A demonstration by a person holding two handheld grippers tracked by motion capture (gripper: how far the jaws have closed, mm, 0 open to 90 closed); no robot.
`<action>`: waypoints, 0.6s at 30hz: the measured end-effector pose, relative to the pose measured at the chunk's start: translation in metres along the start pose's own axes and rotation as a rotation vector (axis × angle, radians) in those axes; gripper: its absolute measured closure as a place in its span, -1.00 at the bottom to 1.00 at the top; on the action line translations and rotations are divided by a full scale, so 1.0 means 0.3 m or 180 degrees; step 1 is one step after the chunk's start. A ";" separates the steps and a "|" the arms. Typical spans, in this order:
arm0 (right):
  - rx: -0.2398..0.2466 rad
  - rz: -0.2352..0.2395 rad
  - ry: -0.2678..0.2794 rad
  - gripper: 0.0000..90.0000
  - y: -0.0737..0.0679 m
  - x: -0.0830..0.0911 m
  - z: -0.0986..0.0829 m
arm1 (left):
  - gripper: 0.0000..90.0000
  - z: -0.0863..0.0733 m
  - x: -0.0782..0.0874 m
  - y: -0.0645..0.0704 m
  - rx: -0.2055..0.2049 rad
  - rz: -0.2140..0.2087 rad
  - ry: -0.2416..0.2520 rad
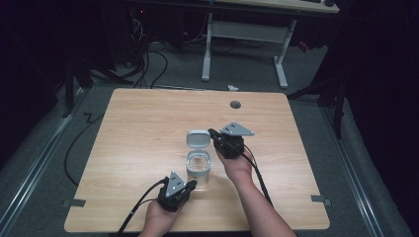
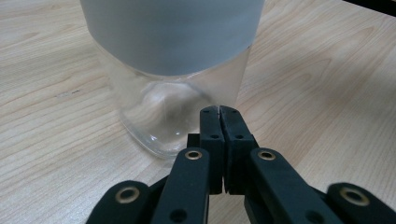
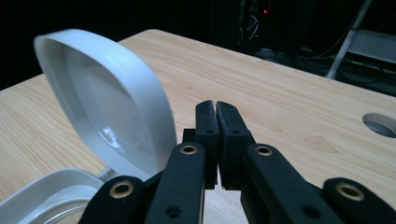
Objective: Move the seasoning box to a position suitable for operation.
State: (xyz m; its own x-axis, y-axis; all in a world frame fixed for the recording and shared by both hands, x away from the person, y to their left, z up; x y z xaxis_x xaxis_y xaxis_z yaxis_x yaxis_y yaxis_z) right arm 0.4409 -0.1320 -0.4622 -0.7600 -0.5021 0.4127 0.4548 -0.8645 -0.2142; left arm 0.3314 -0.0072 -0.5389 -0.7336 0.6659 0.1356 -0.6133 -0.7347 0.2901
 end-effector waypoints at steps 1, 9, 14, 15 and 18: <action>0.0000 0.0000 0.0000 0.96 0.000 0.000 0.000 | 0.97 0.000 0.000 0.000 0.0000 0.0000 0.0000; 0.0037 0.0009 -0.0011 0.97 -0.013 0.017 0.000 | 0.97 0.000 0.000 0.000 0.0000 0.0003 0.0002; 0.0076 0.0051 0.0013 0.97 -0.028 0.033 -0.002 | 0.97 0.000 -0.001 0.000 0.0002 0.0002 0.0005; 0.0081 0.0061 0.0012 0.97 -0.034 0.039 -0.005 | 0.97 0.000 0.000 0.000 -0.0001 0.0002 0.0007; 0.0092 0.0118 0.0023 0.97 -0.051 0.059 -0.027 | 0.97 0.001 -0.001 0.001 0.0005 0.0005 0.0011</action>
State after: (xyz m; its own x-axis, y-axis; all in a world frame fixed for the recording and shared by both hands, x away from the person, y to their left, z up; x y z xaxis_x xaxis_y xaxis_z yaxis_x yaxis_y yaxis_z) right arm 0.4167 -0.1278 -0.4587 -0.7456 -0.5341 0.3985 0.4960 -0.8442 -0.2035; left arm 0.3314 -0.0075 -0.5386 -0.7355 0.6644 0.1328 -0.6117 -0.7355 0.2914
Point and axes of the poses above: each handheld gripper's, and its own axes: x roughly backward along the jaws, z roughly out of its top, y roughly to its right, the point moved 4 cm from there along -x, roughly forward along the jaws, and after that the axes turned 13 degrees about -x, right-handed, at the moved point
